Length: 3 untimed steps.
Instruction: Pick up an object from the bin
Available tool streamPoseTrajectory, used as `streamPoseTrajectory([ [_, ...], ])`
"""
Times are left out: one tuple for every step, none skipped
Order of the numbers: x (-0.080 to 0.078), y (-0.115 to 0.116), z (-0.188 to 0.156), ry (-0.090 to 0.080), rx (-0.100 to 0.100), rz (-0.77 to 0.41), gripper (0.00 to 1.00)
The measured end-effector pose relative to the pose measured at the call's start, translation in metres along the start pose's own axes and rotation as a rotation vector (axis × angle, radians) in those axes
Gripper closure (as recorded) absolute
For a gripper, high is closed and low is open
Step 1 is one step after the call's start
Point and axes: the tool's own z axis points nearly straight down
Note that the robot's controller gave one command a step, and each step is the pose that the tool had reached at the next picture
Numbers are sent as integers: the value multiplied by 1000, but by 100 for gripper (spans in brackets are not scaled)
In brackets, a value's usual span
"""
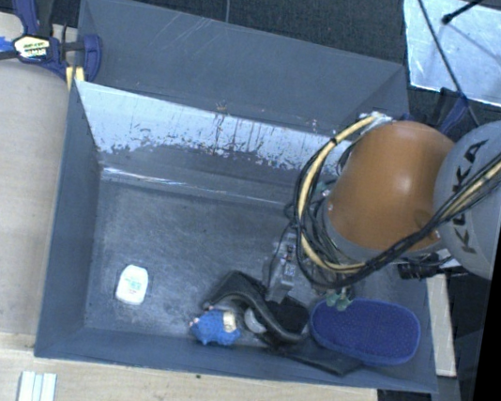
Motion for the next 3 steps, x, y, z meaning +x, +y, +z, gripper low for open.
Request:
streamPoseTrajectory([
  [1, 0, 4, 7, 1, 0, 0],
  [6, -4, 125, 13, 1, -161, 0],
  [2, -4, 120, 0, 0, -159, 100],
])
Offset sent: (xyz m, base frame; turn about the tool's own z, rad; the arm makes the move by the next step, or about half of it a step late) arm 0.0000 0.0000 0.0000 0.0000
